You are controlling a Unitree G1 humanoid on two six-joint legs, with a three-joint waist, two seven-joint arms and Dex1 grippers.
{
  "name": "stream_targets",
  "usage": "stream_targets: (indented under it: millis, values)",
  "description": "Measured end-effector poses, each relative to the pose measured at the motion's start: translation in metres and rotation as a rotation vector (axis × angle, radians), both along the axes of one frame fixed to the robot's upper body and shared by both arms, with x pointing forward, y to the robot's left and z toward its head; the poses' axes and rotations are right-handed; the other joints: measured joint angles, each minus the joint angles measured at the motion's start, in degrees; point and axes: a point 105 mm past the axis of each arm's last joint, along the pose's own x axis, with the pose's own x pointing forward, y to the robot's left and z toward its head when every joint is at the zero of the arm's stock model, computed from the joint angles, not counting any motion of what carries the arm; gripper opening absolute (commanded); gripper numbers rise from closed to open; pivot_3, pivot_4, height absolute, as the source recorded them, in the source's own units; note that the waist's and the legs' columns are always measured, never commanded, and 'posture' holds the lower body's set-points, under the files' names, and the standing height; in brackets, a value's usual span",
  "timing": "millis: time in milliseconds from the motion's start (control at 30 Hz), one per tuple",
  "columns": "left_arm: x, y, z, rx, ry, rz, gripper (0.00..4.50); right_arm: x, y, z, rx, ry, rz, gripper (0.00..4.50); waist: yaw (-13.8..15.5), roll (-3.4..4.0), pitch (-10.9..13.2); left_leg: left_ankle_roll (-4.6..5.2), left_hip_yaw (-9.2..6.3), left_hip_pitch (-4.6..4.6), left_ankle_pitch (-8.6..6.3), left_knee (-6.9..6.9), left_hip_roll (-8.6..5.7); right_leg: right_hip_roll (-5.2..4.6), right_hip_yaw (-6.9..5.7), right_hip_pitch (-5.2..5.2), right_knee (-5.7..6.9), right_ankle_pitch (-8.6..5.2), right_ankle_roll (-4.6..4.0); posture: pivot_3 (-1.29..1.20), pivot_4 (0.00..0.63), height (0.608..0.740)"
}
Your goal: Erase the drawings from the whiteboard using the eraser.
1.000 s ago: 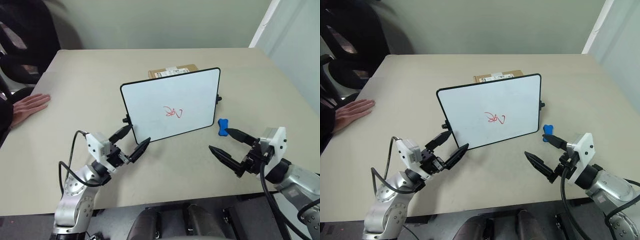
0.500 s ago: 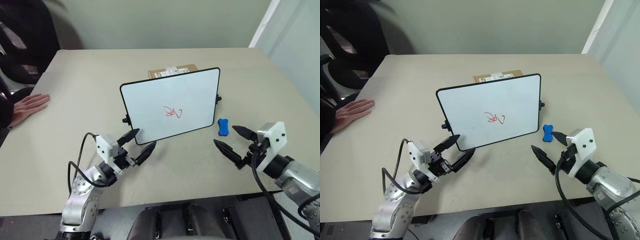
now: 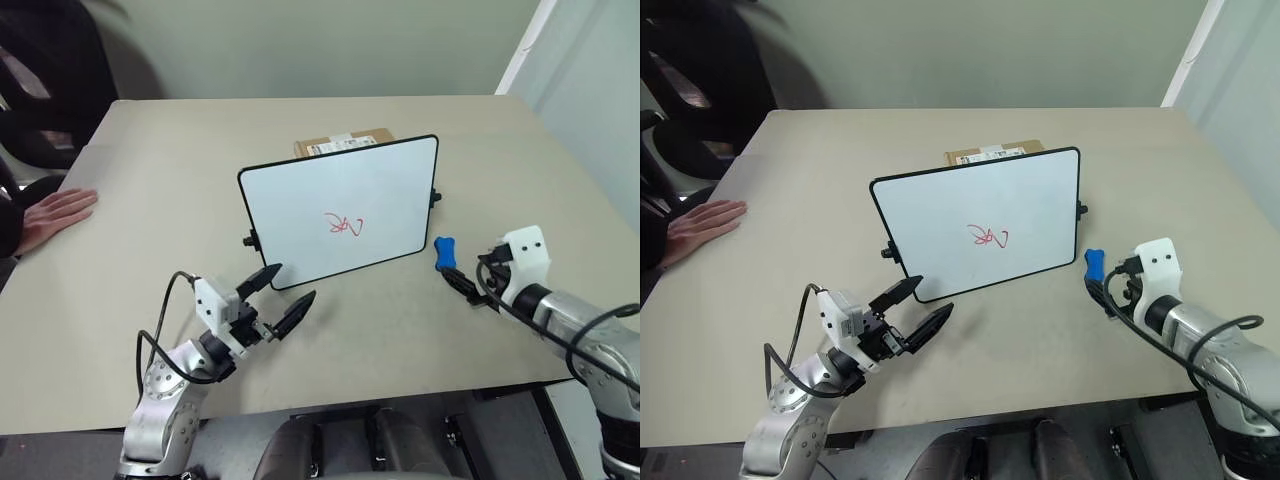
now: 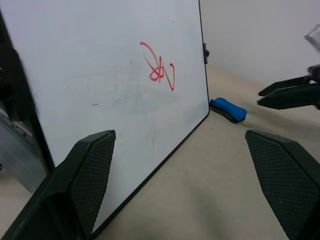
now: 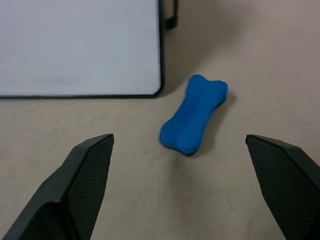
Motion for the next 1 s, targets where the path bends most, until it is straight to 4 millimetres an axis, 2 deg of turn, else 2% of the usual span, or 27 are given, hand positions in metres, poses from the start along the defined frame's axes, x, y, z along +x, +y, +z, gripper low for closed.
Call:
stream_targets:
  millis: [100,267,533,633,867,1000]
  values:
    - [-0.006,-0.003,0.0,0.0,0.001,-0.01,4.5,0.017,-0.003,-0.006,0.015,0.039,-0.056,4.46,-0.1,0.01,0.0,0.0,0.0,-0.01,0.01,0.0,0.01,0.0,-0.02,-0.05,0.03,0.02,0.0,0.0,0.15,0.74]
    - [-0.008,-0.002,0.001,0.0,0.001,0.003,4.5,0.032,-0.007,-0.019,0.008,0.09,-0.122,4.46,0.26,0.01,0.0,0.02,0.0,-0.02,0.0,0.0,0.04,-0.01,-0.09,-0.05,0.02,0.0,0.01,0.0,0.15,0.74]
    - [-0.01,0.0,0.003,0.007,-0.005,0.011,4.5,0.042,-0.006,-0.025,-0.033,0.099,-0.147,4.46,0.17,0.01,0.01,0.03,0.0,-0.04,-0.01,-0.01,0.04,-0.02,-0.1,-0.07,0.03,-0.04,-0.06,0.0,0.15,0.74]
    - [-0.01,0.001,0.003,0.008,-0.006,0.013,4.5,0.044,-0.007,-0.026,-0.051,0.098,-0.155,3.61,0.13,0.01,0.0,0.03,0.0,-0.04,-0.01,0.0,0.04,-0.02,-0.1,-0.06,0.02,-0.05,-0.1,0.0,0.15,0.74]
    - [-0.009,0.001,0.004,0.008,-0.009,0.016,4.5,0.044,-0.006,-0.026,-0.06,0.097,-0.147,1.2,0.09,0.01,0.01,0.02,0.0,-0.04,-0.01,-0.01,0.04,-0.01,-0.1,-0.07,0.03,-0.06,-0.12,0.0,0.15,0.74]
    - [-0.009,0.001,0.004,0.008,-0.009,0.016,4.5,0.041,-0.002,-0.022,-0.062,0.085,-0.122,1.2,0.13,0.01,0.01,0.02,0.01,-0.05,-0.01,-0.01,0.04,-0.01,-0.1,-0.07,0.02,-0.07,-0.13,0.0,0.15,0.74]
